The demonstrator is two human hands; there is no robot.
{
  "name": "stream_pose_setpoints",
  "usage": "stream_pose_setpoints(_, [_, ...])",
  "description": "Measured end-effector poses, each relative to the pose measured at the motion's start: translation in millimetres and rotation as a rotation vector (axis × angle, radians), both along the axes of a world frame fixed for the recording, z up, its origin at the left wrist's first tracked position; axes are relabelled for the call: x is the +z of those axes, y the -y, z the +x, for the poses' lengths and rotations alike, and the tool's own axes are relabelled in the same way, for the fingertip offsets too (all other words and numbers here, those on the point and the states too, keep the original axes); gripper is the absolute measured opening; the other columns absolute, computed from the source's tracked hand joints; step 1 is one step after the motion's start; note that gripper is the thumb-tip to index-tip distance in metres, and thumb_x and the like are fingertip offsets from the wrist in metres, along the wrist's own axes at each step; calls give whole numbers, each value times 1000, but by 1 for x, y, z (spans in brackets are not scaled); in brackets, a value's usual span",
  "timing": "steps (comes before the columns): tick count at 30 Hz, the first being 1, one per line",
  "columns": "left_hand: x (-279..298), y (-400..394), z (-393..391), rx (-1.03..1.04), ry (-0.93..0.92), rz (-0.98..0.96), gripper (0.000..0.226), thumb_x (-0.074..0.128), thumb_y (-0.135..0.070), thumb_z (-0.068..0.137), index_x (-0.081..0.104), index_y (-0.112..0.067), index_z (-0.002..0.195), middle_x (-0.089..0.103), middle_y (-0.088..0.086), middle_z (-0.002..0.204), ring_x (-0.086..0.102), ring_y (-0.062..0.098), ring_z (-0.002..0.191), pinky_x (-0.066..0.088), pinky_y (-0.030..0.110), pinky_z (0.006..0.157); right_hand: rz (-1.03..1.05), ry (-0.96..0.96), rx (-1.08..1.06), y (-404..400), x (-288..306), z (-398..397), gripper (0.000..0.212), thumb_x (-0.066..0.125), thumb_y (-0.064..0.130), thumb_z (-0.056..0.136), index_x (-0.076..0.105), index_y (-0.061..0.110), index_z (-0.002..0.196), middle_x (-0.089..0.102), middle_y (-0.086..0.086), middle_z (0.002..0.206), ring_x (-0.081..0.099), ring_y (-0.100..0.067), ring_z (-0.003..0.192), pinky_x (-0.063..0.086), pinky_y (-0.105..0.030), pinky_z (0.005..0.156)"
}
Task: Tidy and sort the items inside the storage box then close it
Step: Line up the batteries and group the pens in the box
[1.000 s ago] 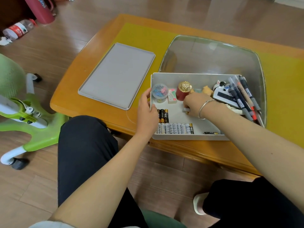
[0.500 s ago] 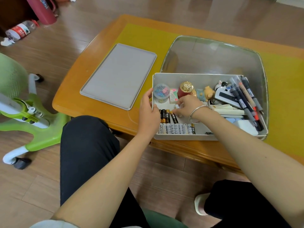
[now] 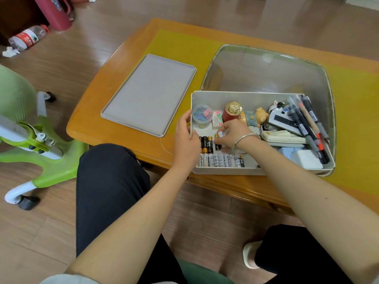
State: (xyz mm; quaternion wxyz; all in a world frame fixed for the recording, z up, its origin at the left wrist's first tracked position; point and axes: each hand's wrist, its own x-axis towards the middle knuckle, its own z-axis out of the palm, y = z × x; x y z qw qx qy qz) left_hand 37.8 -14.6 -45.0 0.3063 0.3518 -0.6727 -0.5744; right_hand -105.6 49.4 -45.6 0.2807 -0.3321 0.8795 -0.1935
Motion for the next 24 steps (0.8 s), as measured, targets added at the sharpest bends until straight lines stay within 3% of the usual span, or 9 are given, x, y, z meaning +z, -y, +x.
stream_pose_setpoints(2, [0, 0, 0, 4, 6, -8, 50, 45, 3, 95, 39, -20, 139, 46, -2, 138, 44, 5, 124, 45, 12, 91, -4, 38, 34, 0, 0, 1, 22, 76, 23, 78, 59, 17, 91, 63, 2, 75, 55, -1, 37, 36, -10, 32])
stream_pose_setpoints(5, [0, 0, 0, 2, 11, 2, 51, 45, 4, 95, 40, -22, 139, 46, -3, 138, 43, 3, 123, 43, 7, 86, 33, 18, 100, -1, 3, -2, 20, 74, 27, 79, 66, 18, 95, 59, 2, 94, 53, -2, 56, 36, -12, 40])
stream_pose_setpoints(11, [1, 0, 1, -8, -2, 22, 51, 44, 5, 94, 40, -22, 138, 46, 0, 138, 47, 11, 125, 51, 28, 95, 0, -32, 38, -2, 0, -6, 30, 72, 29, 80, 67, 15, 106, 56, 3, 85, 53, -11, 72, 38, -20, 66])
stream_pose_setpoints(15, [1, -1, 1, 0, 3, 11, 52, 44, 5, 94, 40, -22, 138, 46, -1, 138, 45, 6, 124, 48, 20, 95, -5, -10, 90, -3, 1, -1, 25, 72, 29, 80, 69, 14, 100, 54, 11, 78, 55, -9, 68, 44, -21, 66])
stream_pose_setpoints(17, [0, 0, 1, -4, 0, 14, 52, 44, 4, 94, 40, -22, 138, 46, -1, 138, 45, 7, 125, 49, 21, 94, -12, 0, 86, -5, 3, -1, 23, 73, 29, 79, 69, 15, 97, 53, 12, 69, 55, -6, 60, 45, -18, 57])
stream_pose_setpoints(21, [0, 1, 1, -8, -6, 34, 50, 44, 4, 95, 40, -22, 137, 46, 0, 136, 48, 11, 123, 53, 31, 92, -15, -17, 32, -10, 5, -5, 17, 75, 27, 78, 66, 18, 90, 56, 7, 74, 53, -1, 53, 34, -5, 38])
stream_pose_setpoints(24, [-1, 0, 1, -4, -3, 20, 51, 45, 4, 95, 40, -22, 138, 46, -2, 137, 48, 3, 119, 49, 12, 84, -4, 84, -16, -10, 8, -1, 20, 75, 24, 79, 63, 16, 92, 65, 0, 64, 60, -6, 43, 46, -14, 41])
